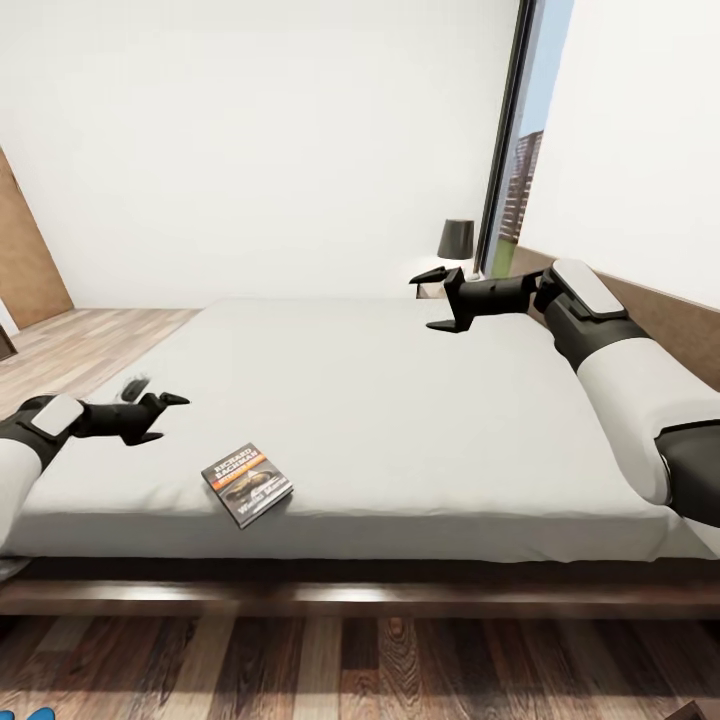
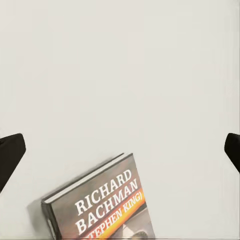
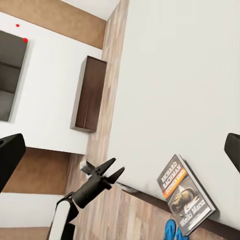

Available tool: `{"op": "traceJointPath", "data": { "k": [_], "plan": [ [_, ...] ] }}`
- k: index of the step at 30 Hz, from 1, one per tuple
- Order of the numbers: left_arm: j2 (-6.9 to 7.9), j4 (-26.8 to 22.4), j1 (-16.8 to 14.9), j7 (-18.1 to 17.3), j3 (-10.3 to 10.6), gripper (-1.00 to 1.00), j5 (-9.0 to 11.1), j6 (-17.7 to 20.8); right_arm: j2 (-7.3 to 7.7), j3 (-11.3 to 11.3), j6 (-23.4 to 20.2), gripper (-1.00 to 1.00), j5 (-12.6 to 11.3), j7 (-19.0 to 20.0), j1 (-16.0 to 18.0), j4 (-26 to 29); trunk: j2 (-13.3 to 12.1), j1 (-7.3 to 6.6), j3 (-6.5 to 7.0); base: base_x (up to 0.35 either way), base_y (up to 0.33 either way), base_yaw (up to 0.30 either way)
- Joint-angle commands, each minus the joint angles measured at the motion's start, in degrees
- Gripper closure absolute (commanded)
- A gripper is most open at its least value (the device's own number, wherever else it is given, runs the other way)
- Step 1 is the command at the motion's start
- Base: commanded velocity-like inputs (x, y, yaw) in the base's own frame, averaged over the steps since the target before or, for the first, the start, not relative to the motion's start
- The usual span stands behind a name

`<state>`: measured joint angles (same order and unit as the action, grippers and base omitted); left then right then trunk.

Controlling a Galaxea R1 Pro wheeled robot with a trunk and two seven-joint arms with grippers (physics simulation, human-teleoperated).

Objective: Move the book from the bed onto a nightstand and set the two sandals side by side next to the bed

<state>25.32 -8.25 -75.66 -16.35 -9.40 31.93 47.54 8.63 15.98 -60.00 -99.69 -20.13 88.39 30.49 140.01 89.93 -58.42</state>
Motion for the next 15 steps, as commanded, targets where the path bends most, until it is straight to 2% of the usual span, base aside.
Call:
{"op": "traceJointPath", "data": {
  "k": [1, 4, 7, 11, 12, 15],
  "plan": [
    [0.55, 0.62, -0.02, -1.38, -0.49, -1.0, -0.69, 0.26, 0.05, 0.32, 0.0, -1.0, -0.51, -0.36, 0.04, 0.01, 0.02, -0.01, -0.06, 0.0, 0.0, 0.0],
    [2.0, 2.17, 0.09, -4.78, -0.47, -1.0, -1.79, 0.27, 0.04, 0.34, 0.0, -1.0, -0.51, -0.35, 0.02, -0.4, 0.02, -0.01, -0.06, 0.0, 0.0, 0.0],
    [3.09, 3.13, 0.32, -9.05, -0.46, -1.0, -4.02, 0.27, 0.05, 0.35, 0.0, -1.0, -0.51, -0.32, 0.01, -1.13, 0.02, -0.01, -0.06, 0.0, 0.0, 0.0],
    [4.24, 4.19, 1.03, -16.29, -0.45, -1.0, -9.03, 0.11, 0.06, 0.31, 0.0, -1.0, -0.54, -0.12, -0.02, -2.21, 0.02, -0.01, -0.06, 0.0, 0.0, 0.0],
    [4.24, 4.19, 1.03, -16.29, -0.45, -1.0, -9.03, 0.11, 0.06, 0.31, 0.0, -1.0, -0.54, -0.12, -0.02, -2.21, 0.02, -0.01, -0.06, 0.0, 0.0, 0.0],
    [4.87, 5.22, 1.86, -22.51, -0.46, -1.0, -13.63, -0.18, 0.06, 0.25, 0.0, -1.0, -0.56, 0.06, -0.04, -3.07, 0.02, -0.01, -0.06, 0.0, 0.0, 0.0]
  ]
}}
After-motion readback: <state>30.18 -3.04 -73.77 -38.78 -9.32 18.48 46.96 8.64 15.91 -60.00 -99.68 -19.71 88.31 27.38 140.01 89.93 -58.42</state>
